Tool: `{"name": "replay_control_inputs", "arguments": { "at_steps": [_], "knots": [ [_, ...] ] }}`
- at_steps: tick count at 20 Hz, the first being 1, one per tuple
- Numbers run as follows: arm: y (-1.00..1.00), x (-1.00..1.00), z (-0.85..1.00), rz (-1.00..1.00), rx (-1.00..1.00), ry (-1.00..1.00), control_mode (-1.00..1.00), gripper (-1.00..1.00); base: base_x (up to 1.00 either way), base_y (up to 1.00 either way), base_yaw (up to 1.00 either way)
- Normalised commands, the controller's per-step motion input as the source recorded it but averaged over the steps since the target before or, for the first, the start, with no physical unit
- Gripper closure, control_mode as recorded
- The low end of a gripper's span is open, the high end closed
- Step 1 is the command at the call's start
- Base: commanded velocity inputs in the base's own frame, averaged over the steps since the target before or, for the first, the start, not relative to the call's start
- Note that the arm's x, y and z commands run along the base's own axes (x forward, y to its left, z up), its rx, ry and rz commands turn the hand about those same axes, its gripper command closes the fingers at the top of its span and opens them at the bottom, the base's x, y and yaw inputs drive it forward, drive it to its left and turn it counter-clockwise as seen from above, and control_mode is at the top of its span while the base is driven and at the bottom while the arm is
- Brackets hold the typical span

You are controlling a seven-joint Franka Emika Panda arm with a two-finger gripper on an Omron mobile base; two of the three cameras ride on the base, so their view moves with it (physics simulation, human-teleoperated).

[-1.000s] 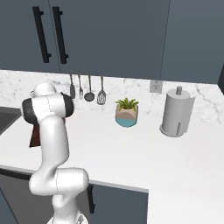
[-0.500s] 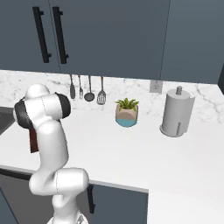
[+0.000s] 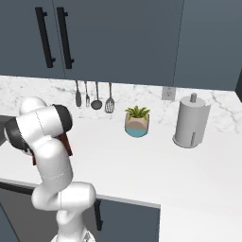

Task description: Pick up the sponge from the counter and clean the cutting board by briefly scrubbing or pressing down on the cutting board. Once finished, release the sponge.

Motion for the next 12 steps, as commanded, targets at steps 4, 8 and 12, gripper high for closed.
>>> {"name": "replay_control_inputs", "arguments": {
  "at_steps": [4, 8, 12],
  "knots": [
    [0.0, -0.15, 0.0, 0.1, 0.01, 0.19, -1.0, 1.0, 0.0, 0.0, 0.0],
    [0.0, -0.44, 0.0, 0.13, -0.01, -0.08, -1.0, 1.0, 0.0, 0.0, 0.0],
    [0.01, -0.49, -0.03, 0.14, -0.02, -0.17, -1.0, 1.0, 0.0, 0.0, 0.0]
  ]
}}
